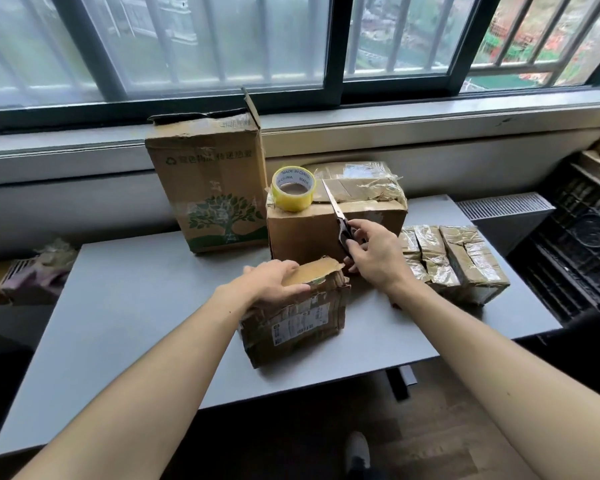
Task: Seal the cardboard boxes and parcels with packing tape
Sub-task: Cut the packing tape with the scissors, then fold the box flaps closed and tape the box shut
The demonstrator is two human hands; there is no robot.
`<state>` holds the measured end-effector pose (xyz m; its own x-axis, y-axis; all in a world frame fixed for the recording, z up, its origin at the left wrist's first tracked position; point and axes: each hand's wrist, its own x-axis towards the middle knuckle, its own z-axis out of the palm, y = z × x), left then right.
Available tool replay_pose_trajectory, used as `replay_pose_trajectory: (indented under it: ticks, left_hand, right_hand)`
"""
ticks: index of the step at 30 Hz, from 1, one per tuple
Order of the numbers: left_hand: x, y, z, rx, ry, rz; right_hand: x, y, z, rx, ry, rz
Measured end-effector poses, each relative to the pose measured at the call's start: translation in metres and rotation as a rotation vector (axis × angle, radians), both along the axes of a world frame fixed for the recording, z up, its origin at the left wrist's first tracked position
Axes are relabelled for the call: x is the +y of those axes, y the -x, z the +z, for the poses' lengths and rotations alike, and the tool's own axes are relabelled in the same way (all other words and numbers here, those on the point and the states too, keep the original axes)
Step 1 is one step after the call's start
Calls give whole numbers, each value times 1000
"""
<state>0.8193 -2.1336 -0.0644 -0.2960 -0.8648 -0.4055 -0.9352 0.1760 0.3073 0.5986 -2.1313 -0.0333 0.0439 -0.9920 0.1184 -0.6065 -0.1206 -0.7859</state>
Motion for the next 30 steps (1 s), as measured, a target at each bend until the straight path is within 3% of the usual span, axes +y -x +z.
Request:
replay_pose_trajectory:
  ticks: [4, 13, 22, 26, 30]
  left_hand:
    - [-13, 11, 2, 62, 12, 46]
    - [-23, 19, 2, 99, -107, 159]
    - [-24, 11, 7, 108, -182, 255]
    - [-18, 7, 9, 131, -191, 279]
    - [-8, -7, 6, 136, -220, 270]
  right_hand:
    - [-31, 7, 5, 67, 52, -35]
    - [-108, 9, 27, 495, -13, 67]
    - [-118, 1, 28, 788, 52, 138]
    - [-117, 4, 24, 816, 99, 147]
    - [-107, 7, 22, 671, 317, 144]
